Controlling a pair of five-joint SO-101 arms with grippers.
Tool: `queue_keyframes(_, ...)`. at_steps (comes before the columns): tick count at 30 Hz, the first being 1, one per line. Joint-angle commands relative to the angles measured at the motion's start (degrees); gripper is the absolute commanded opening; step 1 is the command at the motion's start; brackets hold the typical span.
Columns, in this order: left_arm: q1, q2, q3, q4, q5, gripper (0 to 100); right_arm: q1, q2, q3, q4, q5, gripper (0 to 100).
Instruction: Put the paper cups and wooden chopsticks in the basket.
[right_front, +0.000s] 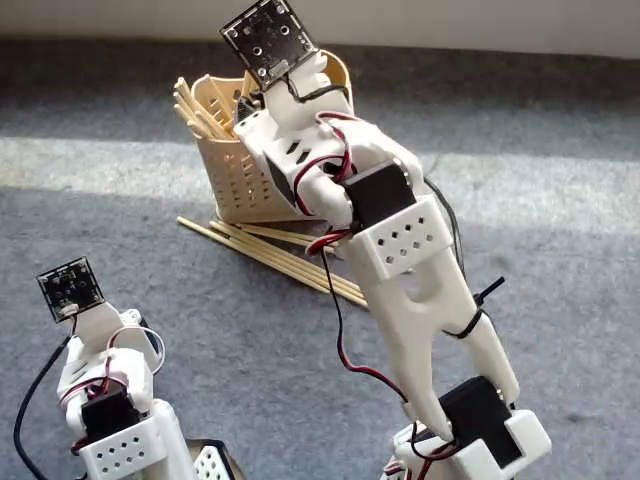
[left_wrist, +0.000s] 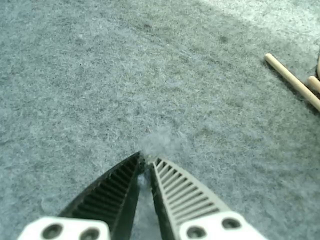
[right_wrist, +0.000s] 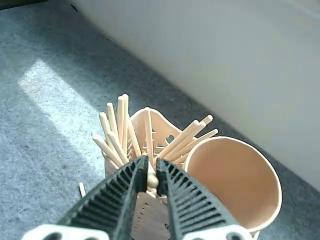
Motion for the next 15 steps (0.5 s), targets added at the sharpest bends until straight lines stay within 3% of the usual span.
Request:
queue_keyframes(1,-1.0,-0.5,1.1,0.1,-0.6,1,0.4,2.2,-1.6,-1.6,0.4,0.6)
queue_keyframes(15,-1.0,-0.5,1.1,0.1,-0.6,1,0.4,-4.6,-1.6,2.9,0.6,0.6)
